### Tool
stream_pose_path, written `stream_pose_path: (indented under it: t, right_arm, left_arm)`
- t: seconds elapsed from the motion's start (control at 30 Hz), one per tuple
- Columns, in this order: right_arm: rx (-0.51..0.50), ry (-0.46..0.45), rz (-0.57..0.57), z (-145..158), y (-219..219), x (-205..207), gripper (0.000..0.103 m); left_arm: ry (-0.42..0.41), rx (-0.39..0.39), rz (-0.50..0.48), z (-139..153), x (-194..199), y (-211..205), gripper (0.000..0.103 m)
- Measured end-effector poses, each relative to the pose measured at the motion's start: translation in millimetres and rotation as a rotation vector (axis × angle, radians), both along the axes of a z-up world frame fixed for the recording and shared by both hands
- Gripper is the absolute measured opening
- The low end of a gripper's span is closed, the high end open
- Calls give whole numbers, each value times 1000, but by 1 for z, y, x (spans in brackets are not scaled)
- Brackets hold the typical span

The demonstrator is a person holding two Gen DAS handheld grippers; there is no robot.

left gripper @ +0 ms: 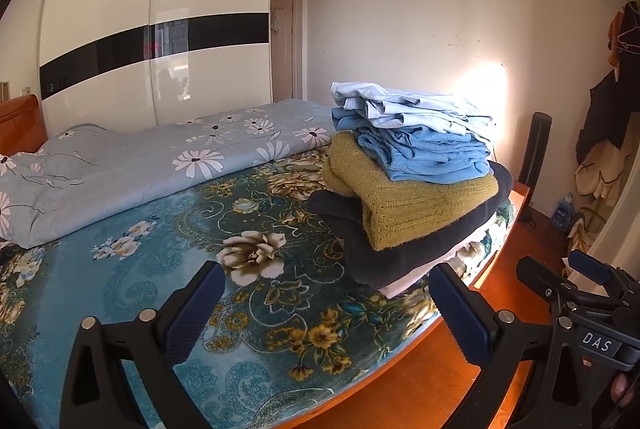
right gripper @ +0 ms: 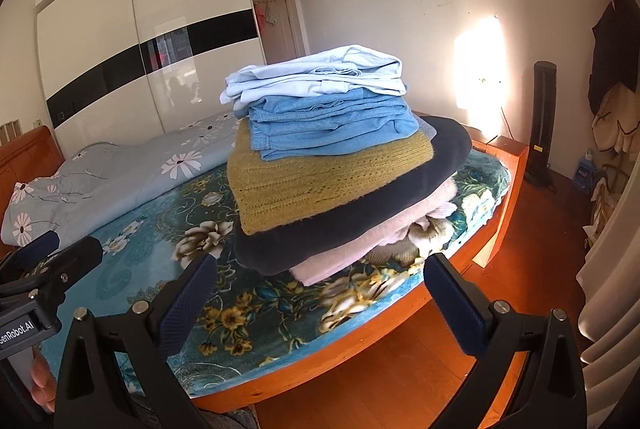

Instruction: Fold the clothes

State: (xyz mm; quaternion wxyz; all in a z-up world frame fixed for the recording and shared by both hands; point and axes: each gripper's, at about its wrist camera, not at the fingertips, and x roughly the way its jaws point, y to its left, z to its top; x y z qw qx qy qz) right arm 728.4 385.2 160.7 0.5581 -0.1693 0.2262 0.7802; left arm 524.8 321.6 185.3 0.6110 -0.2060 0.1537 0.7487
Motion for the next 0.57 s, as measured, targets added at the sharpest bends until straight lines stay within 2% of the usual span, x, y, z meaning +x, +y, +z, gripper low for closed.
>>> stream_pose_path:
  t: [0.37,0.57]
  right_arm:
    - [0,-3,25,1,-7,-7,103]
    - [6,-6,17,2,-8,-6,103]
  left_arm:
    - [18,-17,-13,-5,2,2,103]
    - [-2,-10,-11,-5,-1,1,103]
